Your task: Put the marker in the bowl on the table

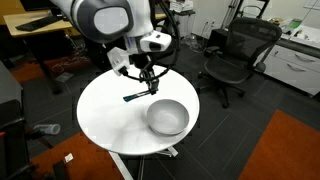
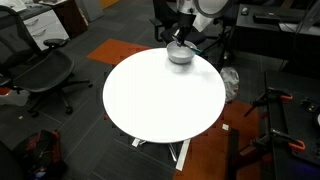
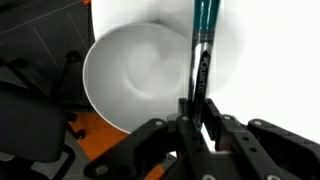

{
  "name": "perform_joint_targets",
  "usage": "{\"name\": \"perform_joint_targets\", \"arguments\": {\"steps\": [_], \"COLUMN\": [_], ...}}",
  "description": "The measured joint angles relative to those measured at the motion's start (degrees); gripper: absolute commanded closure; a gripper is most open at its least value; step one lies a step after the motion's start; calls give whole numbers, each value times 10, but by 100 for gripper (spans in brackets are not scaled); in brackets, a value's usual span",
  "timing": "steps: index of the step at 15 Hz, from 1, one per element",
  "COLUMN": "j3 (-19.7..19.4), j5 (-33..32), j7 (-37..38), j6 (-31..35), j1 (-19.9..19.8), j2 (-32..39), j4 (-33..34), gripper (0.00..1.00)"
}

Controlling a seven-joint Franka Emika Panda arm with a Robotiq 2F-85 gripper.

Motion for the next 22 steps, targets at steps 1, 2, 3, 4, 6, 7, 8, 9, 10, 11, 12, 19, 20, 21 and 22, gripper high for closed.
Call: {"name": "perform_joint_targets", "arguments": {"steps": [1, 2, 3, 4, 6, 7, 8, 9, 10, 11, 12, 19, 20, 21, 22], "j3": [0, 0, 0, 1, 4, 7, 9, 10, 10, 10, 10, 16, 19, 23, 26], "j5": [-18, -36, -55, -75, -105, -113, -114, -114, -114, -114, -114, -84, -77, -71, -63], "j7": [3, 11, 21, 35, 63, 75, 85, 95, 103, 110, 116, 122, 122, 121, 119], "j6": [3, 8, 14, 24, 57, 79, 103, 124, 142, 157, 167, 192, 195, 198, 201], "j1": [12, 23, 35, 48, 71, 81, 90, 100, 110, 119, 128, 171, 173, 173, 174], "j2": [-19, -34, -47, -56, -64, -64, -63, -61, -58, -55, -50, -14, -8, -2, 4], "j4": [-27, -52, -76, -100, -140, -157, -174, -188, -200, -209, -215, -222, -222, -222, -222], "gripper": [95, 95, 95, 95, 95, 95, 95, 95, 95, 95, 95, 95, 95, 95, 95]}}
